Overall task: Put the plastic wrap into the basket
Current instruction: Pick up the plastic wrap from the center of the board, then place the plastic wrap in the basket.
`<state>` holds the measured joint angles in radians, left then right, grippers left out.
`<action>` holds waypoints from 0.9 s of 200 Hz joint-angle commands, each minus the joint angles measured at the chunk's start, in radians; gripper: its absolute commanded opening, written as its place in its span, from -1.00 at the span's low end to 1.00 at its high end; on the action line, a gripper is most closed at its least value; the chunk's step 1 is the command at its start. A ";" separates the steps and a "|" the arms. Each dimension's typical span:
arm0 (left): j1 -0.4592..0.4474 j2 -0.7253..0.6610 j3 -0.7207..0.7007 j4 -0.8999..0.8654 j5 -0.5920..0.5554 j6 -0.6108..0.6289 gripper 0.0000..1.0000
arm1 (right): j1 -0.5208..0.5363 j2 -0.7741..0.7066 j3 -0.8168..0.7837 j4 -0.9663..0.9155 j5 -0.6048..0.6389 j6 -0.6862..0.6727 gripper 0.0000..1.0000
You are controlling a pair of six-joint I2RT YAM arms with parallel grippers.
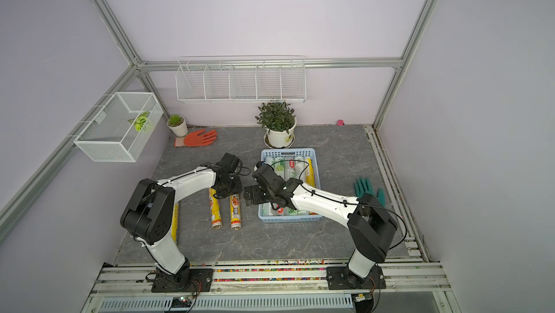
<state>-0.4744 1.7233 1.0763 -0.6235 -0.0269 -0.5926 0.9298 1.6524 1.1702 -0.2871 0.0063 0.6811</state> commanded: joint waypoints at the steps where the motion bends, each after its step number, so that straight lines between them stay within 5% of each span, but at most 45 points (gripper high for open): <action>1: -0.006 -0.097 -0.001 0.014 0.012 0.013 -0.80 | 0.000 -0.069 -0.039 0.017 0.049 0.008 0.95; 58: -0.006 -0.280 -0.033 0.056 0.088 -0.001 -0.84 | 0.001 -0.200 -0.140 0.076 0.147 0.029 0.95; 103: -0.006 -0.367 -0.118 0.333 0.359 -0.079 -0.85 | -0.002 -0.290 -0.209 0.110 0.195 0.043 0.95; 159: -0.124 -0.287 0.038 0.348 0.393 -0.132 -0.83 | -0.107 -0.418 -0.266 0.038 0.155 0.081 0.95; 180: -0.195 -0.191 0.119 0.371 0.356 -0.172 -0.84 | -0.181 -0.505 -0.348 0.002 0.243 0.172 0.94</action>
<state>-0.6029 1.4452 1.0985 -0.3233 0.3370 -0.7128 0.8185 1.2381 0.9073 -0.2287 0.1692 0.7547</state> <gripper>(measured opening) 0.405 0.974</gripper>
